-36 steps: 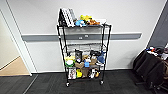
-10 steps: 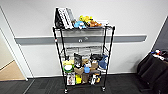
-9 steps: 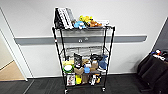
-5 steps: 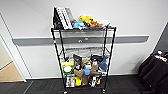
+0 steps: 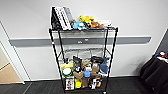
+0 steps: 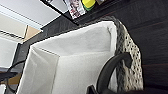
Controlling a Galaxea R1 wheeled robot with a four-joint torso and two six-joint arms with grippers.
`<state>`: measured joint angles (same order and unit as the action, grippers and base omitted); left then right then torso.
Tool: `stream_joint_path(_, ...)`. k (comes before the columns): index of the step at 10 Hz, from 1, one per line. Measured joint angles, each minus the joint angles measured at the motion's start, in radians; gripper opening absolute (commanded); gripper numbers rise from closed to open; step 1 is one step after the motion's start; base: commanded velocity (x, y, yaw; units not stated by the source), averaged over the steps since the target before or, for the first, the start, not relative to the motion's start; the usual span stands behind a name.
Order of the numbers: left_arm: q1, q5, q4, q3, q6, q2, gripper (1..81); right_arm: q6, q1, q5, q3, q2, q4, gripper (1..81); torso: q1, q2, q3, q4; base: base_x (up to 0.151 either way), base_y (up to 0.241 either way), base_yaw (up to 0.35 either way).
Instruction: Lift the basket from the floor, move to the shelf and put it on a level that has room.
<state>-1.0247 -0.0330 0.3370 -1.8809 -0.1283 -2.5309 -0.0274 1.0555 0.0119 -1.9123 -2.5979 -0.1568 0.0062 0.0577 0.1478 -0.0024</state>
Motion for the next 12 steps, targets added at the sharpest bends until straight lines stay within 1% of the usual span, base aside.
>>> stream_joint_path(12,0.0,0.002,0.0,0.013,0.0,0.007,1.0,0.0,0.003,0.0,0.013,0.009,0.0,1.0,0.0,0.0,0.0,0.0,0.134,0.0,0.0)
